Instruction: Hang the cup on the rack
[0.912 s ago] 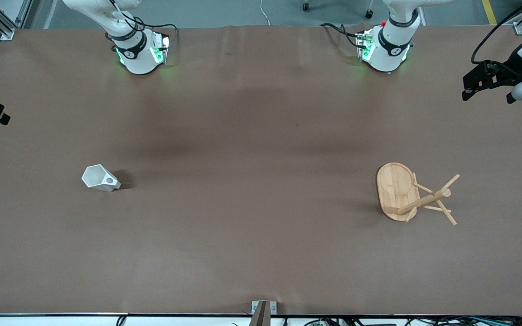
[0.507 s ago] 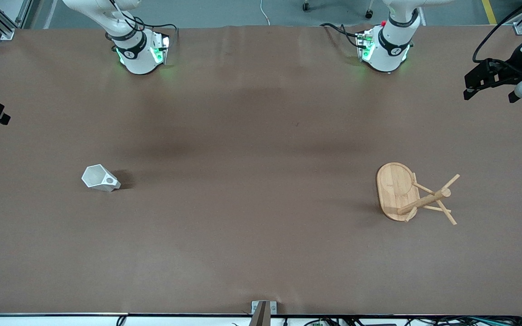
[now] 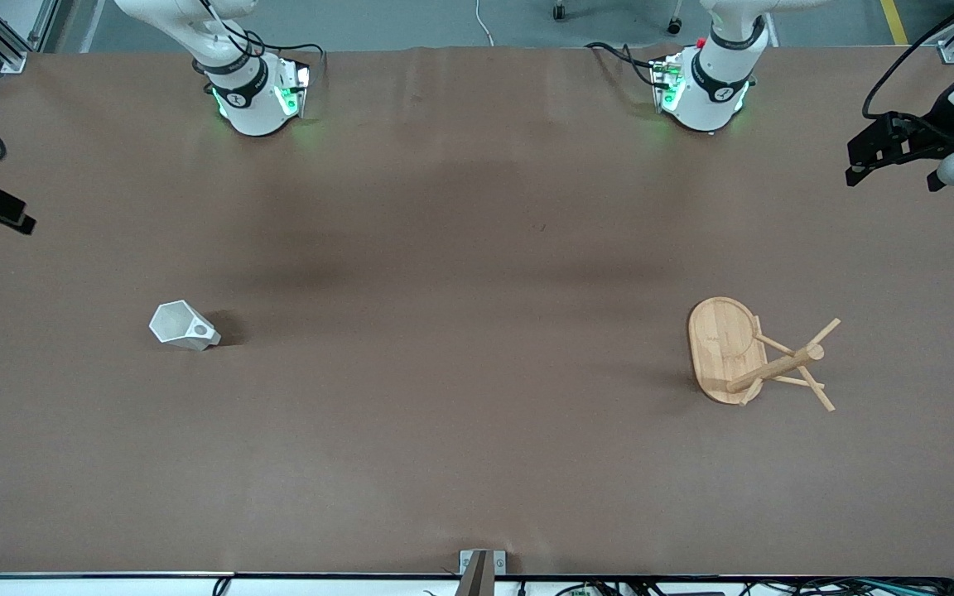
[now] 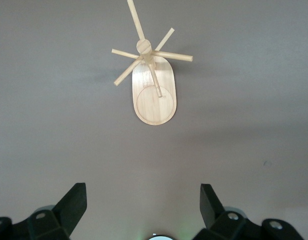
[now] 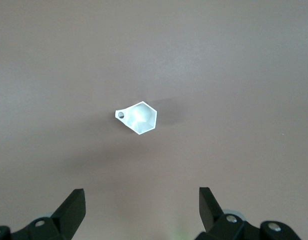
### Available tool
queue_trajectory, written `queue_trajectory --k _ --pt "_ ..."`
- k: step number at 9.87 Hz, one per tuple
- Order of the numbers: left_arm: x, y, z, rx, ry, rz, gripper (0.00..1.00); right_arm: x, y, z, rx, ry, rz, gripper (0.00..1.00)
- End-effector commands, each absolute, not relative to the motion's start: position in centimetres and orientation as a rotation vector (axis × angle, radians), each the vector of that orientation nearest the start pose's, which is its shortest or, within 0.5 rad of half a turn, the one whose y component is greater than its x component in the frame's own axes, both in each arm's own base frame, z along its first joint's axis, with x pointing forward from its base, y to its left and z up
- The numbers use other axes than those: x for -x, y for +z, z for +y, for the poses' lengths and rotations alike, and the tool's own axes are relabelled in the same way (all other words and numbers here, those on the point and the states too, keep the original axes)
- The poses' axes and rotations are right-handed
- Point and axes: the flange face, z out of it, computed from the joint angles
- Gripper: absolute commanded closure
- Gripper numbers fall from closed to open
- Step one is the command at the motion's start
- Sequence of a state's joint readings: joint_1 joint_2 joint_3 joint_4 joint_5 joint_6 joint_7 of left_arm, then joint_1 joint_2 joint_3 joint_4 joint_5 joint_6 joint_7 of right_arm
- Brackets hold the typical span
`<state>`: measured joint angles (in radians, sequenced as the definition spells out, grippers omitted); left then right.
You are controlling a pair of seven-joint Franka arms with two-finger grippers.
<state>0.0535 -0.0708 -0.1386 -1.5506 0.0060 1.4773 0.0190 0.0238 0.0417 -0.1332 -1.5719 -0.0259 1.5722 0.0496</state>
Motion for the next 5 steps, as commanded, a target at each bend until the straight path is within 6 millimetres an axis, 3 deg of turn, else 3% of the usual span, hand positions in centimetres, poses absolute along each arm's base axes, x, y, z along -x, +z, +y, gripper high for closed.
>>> queue_trajectory --k 1,5 --pt "-52.6 65.0 -4.5 3.119 0.067 0.183 0.00 -56.2 51.3 -6.8 3.155 0.093 0.244 0.00" --pt "-52.8 64.9 -4.7 3.120 0.072 0.183 0.00 -56.0 35.7 -7.9 3.164 0.057 0.273 0.00"
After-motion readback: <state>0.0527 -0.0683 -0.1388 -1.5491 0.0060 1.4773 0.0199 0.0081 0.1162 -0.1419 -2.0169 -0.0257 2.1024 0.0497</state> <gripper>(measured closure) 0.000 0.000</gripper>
